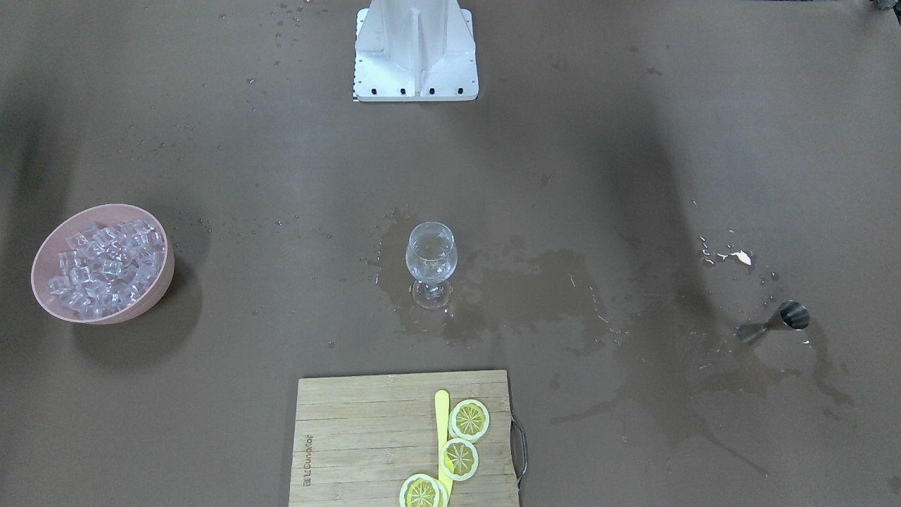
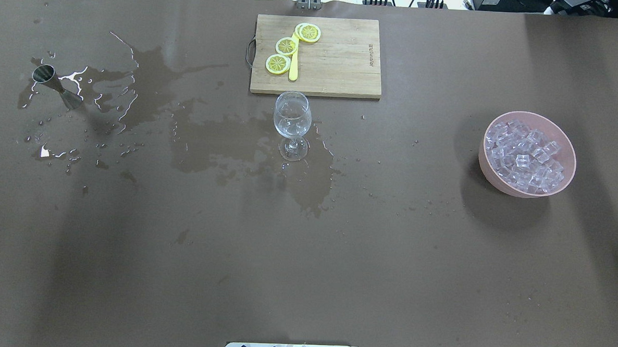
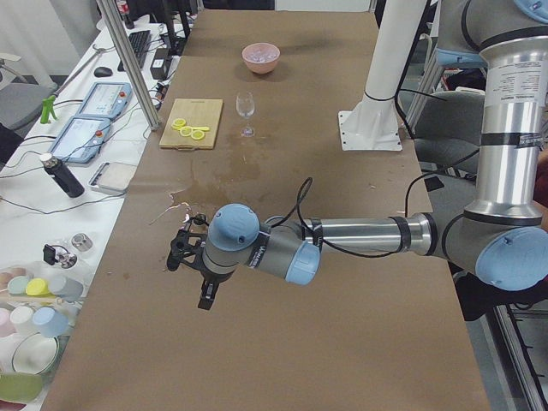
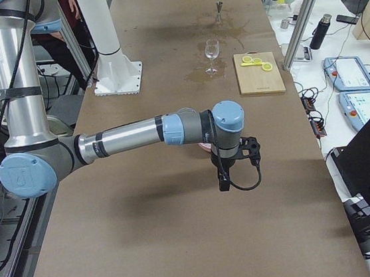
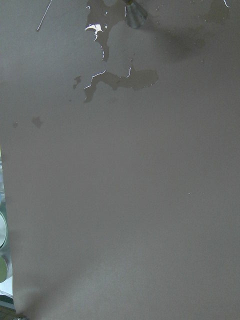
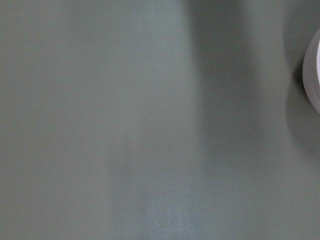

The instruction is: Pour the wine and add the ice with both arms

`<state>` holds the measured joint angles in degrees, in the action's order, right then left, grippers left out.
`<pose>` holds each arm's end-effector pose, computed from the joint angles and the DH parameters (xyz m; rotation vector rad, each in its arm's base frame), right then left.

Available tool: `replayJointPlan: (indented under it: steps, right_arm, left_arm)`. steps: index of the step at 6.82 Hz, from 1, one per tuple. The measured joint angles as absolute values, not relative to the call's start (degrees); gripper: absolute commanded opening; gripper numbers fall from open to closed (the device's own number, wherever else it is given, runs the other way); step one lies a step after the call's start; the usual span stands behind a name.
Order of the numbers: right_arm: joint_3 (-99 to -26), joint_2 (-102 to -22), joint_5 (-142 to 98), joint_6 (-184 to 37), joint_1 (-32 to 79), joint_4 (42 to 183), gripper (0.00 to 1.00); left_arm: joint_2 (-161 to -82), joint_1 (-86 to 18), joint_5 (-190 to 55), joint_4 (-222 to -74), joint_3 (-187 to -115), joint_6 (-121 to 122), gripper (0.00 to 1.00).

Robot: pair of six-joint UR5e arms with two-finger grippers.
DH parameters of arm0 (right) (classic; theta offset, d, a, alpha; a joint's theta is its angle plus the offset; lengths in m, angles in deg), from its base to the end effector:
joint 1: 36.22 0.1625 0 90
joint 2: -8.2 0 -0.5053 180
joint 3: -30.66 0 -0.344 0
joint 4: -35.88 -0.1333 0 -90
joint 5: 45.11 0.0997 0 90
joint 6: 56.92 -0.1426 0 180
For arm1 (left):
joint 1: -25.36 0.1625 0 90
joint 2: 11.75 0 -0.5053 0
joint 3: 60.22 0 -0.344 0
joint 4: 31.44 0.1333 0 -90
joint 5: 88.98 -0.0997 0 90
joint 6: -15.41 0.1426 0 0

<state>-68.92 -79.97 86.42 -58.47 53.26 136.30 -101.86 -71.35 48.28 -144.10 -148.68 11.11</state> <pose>0.0346 -0.4552 0.7045 0.0034 -0.7250 0.0109 -0.0836 -0.4663 0.7305 0.3659 0.8068 -0.0266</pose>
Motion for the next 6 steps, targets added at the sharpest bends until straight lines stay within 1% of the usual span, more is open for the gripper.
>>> replayJointPlan:
  steps: [3,6]
  right_arm:
    - [-69.48,-79.93,86.5,-58.67,53.23,136.6,1.0]
    - [-74.73,-80.0,86.97,-64.29,50.09,136.84,1.0]
  left_arm:
    - [-102.46,-71.32,48.29,-144.12,-148.21,10.87,0.98]
    - [-104.42,-71.26,48.2,-144.08,-147.69,10.84,0.98]
